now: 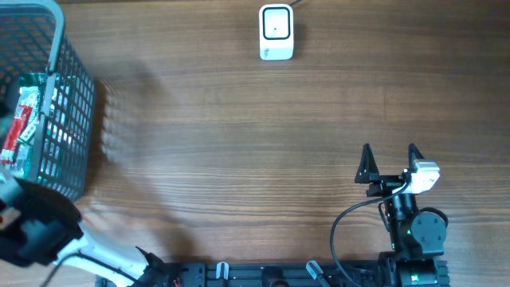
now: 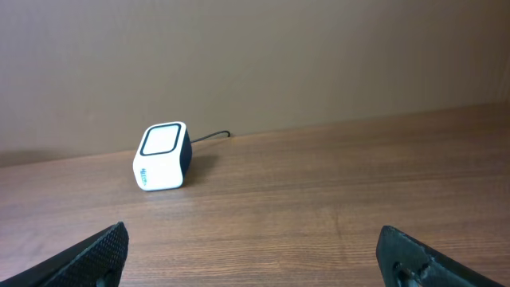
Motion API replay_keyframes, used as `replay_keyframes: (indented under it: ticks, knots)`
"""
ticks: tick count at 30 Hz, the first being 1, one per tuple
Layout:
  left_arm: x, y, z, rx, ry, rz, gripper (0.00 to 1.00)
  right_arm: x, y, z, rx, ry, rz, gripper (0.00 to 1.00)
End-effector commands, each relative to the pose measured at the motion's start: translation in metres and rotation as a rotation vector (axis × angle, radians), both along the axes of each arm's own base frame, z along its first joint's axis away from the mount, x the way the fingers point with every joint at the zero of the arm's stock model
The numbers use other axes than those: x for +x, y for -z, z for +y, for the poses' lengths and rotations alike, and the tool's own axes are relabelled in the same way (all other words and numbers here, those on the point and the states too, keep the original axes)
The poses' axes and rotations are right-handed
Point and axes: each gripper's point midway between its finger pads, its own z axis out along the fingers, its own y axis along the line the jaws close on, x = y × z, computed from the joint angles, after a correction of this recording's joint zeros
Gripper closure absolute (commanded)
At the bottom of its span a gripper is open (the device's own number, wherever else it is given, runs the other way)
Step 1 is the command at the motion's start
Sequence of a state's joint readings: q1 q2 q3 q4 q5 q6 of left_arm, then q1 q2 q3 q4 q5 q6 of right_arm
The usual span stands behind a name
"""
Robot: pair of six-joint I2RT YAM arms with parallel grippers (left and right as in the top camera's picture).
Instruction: Scan the item barcode
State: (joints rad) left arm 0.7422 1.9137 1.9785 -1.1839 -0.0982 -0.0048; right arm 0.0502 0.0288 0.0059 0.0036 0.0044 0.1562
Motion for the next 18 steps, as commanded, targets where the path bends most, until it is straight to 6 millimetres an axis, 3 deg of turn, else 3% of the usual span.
replay_keyframes:
  ticks: [1, 5, 9, 14, 18]
  knots:
    - [0.001, -0.135, -0.026, 0.103, -0.056, -0.379, 0.52, 0.000, -0.001, -0.003, -0.007, 0.016, -0.003, 0.00]
    - [-0.006, -0.201, -0.069, 0.037, -0.050, -0.641, 0.54, 0.000, -0.001, -0.003, -0.007, 0.016, -0.003, 0.00]
    - [-0.015, -0.246, -0.123, -0.006, 0.044, -0.789, 0.55, 0.000, -0.001, -0.003, -0.007, 0.016, -0.003, 0.00]
    - [-0.020, -0.250, -0.191, -0.088, 0.170, -0.774, 0.55, 0.000, -0.001, -0.003, -0.007, 0.016, -0.003, 0.00]
    - [-0.015, -0.218, -0.259, -0.229, 0.323, -0.634, 0.57, 0.000, -0.001, -0.003, -0.007, 0.016, -0.003, 0.00]
